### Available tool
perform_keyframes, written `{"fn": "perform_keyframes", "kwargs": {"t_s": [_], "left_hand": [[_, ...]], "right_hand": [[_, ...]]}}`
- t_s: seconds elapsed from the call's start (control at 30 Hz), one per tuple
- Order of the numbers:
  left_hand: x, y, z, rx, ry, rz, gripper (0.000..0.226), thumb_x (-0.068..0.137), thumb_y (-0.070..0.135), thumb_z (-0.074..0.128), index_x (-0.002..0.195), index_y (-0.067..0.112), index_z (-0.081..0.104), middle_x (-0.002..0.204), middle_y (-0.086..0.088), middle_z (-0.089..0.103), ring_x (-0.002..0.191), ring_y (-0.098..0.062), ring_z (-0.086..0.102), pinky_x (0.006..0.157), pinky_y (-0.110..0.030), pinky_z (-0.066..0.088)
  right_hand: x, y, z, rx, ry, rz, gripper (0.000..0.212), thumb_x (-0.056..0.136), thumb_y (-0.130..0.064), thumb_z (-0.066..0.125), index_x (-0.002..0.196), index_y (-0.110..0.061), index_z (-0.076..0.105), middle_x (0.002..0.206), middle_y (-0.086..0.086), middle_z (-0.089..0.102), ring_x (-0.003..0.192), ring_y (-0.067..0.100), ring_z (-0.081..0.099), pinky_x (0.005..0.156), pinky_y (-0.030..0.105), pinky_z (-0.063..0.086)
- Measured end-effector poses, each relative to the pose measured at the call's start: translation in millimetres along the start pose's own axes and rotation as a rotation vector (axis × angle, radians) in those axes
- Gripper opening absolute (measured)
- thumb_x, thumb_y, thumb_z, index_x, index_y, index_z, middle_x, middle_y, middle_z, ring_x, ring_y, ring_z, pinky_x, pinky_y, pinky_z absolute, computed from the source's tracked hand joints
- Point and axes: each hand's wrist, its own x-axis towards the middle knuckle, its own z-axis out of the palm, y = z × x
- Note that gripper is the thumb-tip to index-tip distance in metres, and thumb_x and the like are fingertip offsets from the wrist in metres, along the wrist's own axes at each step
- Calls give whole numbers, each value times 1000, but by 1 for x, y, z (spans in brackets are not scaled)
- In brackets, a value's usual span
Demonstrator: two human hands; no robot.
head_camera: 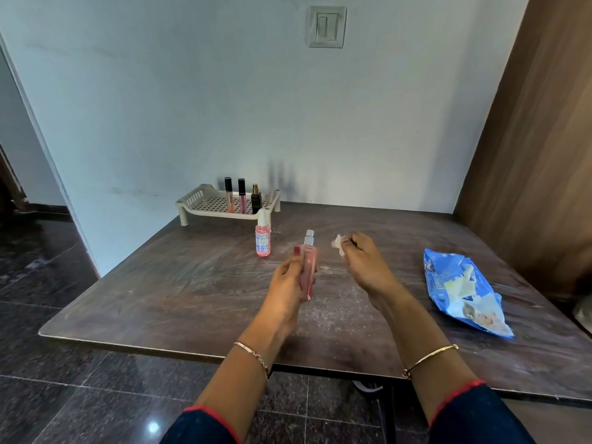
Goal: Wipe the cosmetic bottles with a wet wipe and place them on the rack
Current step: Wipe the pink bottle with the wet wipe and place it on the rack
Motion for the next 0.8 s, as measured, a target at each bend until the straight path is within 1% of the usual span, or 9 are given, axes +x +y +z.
{"fn": "perform_keyframes", "kwargs": {"t_s": [0.1, 0.2, 0.27, 0.33, 0.4, 0.5, 0.6, 0.73, 0.8], "left_hand": [[2, 3, 0, -304, -42, -87, 33, 103, 28, 34, 108, 12, 62, 73, -2, 67, 61, -12, 53, 55, -26, 41], [1, 4, 4, -394, -59, -136, 34, 102, 30, 37, 102, 10, 65, 76, -4, 67, 64, -14, 54, 56, -27, 42], [1, 6, 7, -451, -78, -168, 36, 99, 35, 42, 96, 11, 69, 85, -8, 68, 72, -18, 61, 66, -31, 46], [0, 8, 8, -502, -124, -192, 43, 98, 43, 41, 96, 11, 70, 91, -10, 71, 80, -21, 69, 75, -33, 51], [0, 10, 6, -532, -149, -205, 48, 94, 50, 43, 94, 10, 69, 89, -8, 71, 82, -20, 70, 81, -34, 52], [7, 9, -1, -563, -102, -209, 27, 82, 39, 62, 90, 13, 63, 78, -3, 61, 75, -17, 62, 79, -33, 50], [11, 10, -5, -581, -58, -191, 20, 81, 30, 64, 84, 12, 59, 70, -2, 53, 60, -14, 55, 67, -31, 48], [11, 15, -3, -538, -66, -178, 27, 92, 36, 56, 95, 9, 59, 73, -4, 56, 59, -14, 56, 59, -28, 47], [11, 14, -2, -504, -103, -176, 36, 94, 42, 50, 104, 9, 62, 77, -3, 60, 62, -13, 56, 58, -27, 46]], "right_hand": [[0, 0, 13, 38, 155, -237, 25, 93, -8, 54, 97, -31, 64, 108, 0, 60, 97, 10, 59, 83, 27, 49], [-12, -9, 26, 56, 296, -408, 29, 81, -2, 66, 86, -29, 62, 90, -6, 67, 86, 12, 65, 74, 30, 54], [-23, -11, 36, -90, 309, -450, 21, 81, -6, 67, 84, -27, 63, 82, -8, 67, 76, 9, 64, 68, 31, 54], [-31, -8, 44, -227, 306, -494, 15, 81, -12, 68, 84, -26, 66, 81, -11, 69, 75, 6, 64, 69, 32, 53], [-40, -2, 48, -233, 248, -527, 19, 81, -9, 67, 89, -27, 66, 84, -13, 70, 77, 6, 65, 69, 36, 54], [-53, 9, 47, -245, 180, -571, 28, 80, -2, 67, 91, -28, 66, 86, -19, 68, 78, 1, 64, 69, 25, 54], [-61, 14, 39, -123, 113, -522, 28, 76, 3, 71, 91, -21, 68, 89, -17, 70, 83, -1, 65, 72, 14, 50], [-53, 7, 26, 176, 159, -219, 33, 72, 5, 75, 90, -18, 60, 94, -4, 69, 84, 8, 68, 69, 20, 53], [-44, -1, 19, 233, 238, -185, 30, 72, 6, 74, 86, -15, 57, 92, 0, 70, 86, 12, 69, 73, 24, 55]]}}
